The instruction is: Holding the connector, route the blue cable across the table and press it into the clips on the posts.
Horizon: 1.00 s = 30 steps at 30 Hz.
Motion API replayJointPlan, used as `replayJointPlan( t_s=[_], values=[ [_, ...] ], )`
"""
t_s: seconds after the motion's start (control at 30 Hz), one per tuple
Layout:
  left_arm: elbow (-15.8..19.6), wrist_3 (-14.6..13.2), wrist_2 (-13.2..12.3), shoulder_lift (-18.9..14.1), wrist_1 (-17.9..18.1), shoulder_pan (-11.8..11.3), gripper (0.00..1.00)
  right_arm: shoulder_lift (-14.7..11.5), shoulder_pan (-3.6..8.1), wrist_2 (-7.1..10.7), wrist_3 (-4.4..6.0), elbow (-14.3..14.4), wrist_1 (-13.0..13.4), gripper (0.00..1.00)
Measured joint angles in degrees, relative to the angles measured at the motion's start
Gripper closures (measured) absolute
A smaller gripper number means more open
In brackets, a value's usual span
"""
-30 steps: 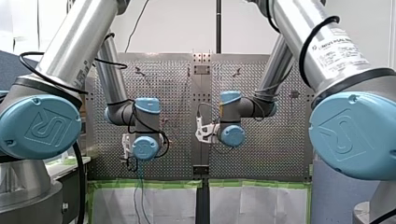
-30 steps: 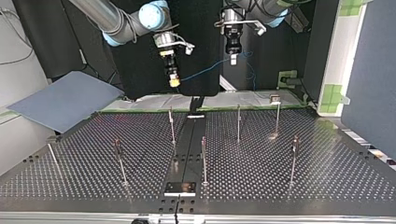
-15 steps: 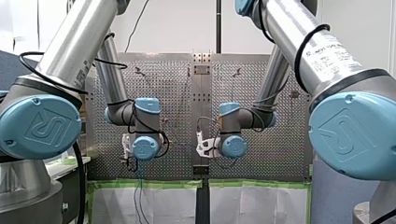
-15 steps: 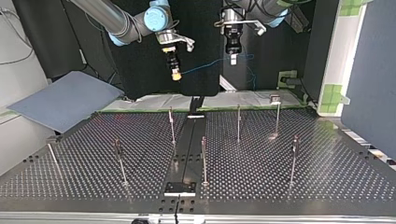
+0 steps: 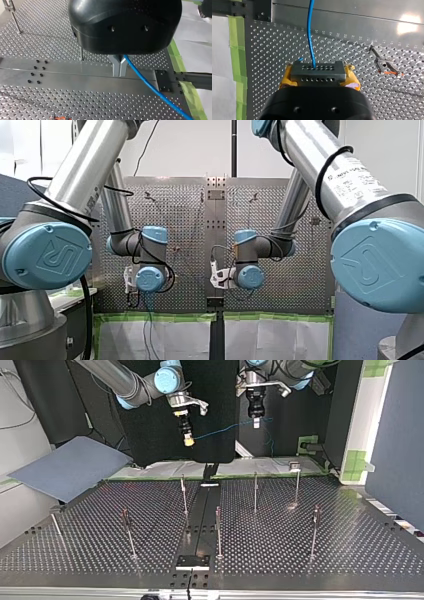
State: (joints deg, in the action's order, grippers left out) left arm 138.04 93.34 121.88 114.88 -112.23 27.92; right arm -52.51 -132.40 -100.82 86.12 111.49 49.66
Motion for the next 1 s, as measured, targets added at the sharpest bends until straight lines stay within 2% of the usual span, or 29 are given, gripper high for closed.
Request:
replayJointPlan(
  t_s=[0.5,0.63,0.7,0.83,1.0],
  values=[
    [-0.08,-0.06,-0.13,0.14,-0.1,-0.03,1.0,0.03,-0.03,0.02,-0.03,-0.04,-0.03,1.0],
    [-1.57,-0.11,-1.58,0.8,0.44,0.58,1.0,-0.05,-0.82,0.43,-0.94,-1.2,-1.18,1.0],
    [-2.42,0.13,-2.13,0.4,0.03,0.64,1.0,-0.68,-1.15,0.58,-0.98,-2.1,-2.1,1.0],
    [-3.81,0.8,-1.52,-1.49,-1.53,0.08,1.0,-2.69,-1.63,1.95,0.49,-4.27,-4.26,1.0],
    [-4.46,1.1,0.41,-4.32,-3.73,-0.4,1.0,-5.85,-1.93,4.95,3.53,-7.46,-7.46,1.0]
  ],
)
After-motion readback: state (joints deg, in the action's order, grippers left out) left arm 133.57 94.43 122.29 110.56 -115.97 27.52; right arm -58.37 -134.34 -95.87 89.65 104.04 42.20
